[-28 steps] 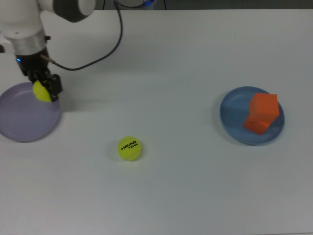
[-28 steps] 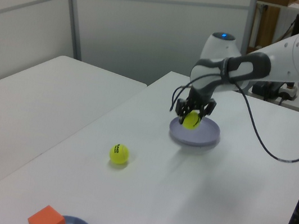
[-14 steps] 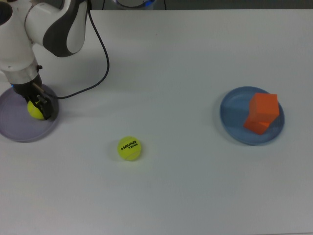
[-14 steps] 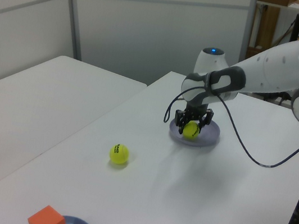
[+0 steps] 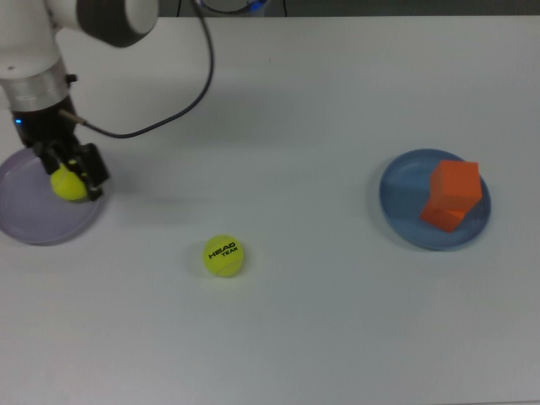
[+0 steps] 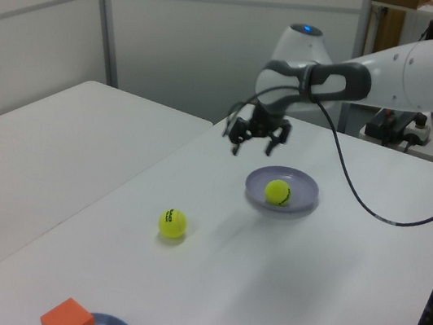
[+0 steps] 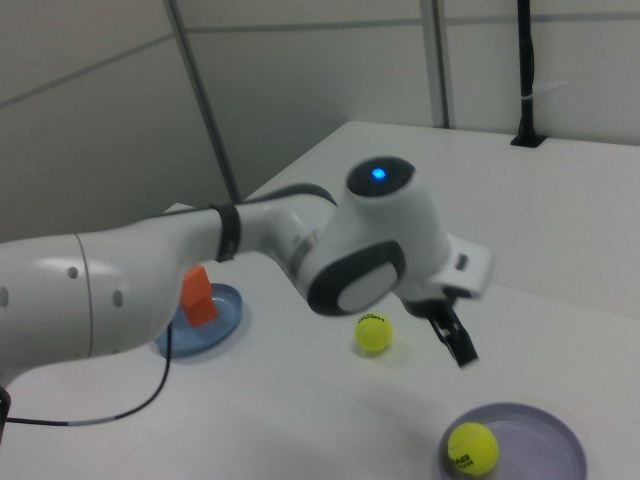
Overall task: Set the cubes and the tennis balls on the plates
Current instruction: 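Move to the other tennis ball and grasp it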
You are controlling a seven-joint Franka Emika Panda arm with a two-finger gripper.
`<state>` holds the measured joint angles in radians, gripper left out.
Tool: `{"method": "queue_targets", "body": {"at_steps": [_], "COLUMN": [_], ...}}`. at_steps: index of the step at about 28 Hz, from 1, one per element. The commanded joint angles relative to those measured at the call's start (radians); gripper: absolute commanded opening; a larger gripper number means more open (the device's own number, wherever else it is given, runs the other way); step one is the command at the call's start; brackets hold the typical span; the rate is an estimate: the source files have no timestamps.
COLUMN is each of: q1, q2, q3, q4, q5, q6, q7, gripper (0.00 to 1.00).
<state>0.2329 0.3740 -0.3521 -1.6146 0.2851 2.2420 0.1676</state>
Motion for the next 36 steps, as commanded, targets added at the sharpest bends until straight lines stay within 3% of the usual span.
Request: {"method": "queue_targets", "body": {"at_steps": [1, 7, 14, 20, 31, 32, 33, 34, 36], "q1": [0.016, 0.071, 0.085, 0.095, 0.094, 0.095, 0.095, 0.095, 0.095], "q2": [0.025, 0.075, 0.138, 0.204, 0.252, 0.252, 0.252, 0.252, 0.252], "q3": [0.071, 0.104, 0.183, 0.190, 0.190, 0.190, 0.190, 0.190, 0.191], "q4": [0.022, 0.077, 0.104, 0.104, 0.099, 0.097, 0.096, 0.096, 0.096], "q5": [0.020, 0.016, 0.003, -0.003, -0.024, -0.026, -0.026, -0.023, -0.006], "q6": [-0.012, 0.008, 0.080, 0.116, 0.148, 0.159, 0.171, 0.185, 0.211], "q7": [0.010, 0.055, 0.076, 0.090, 0.108, 0.113, 0.115, 0.118, 0.134], "gripper": [1.00, 1.00, 1.00, 1.00, 1.00, 0.94, 0.80, 0.59, 0.00]}}
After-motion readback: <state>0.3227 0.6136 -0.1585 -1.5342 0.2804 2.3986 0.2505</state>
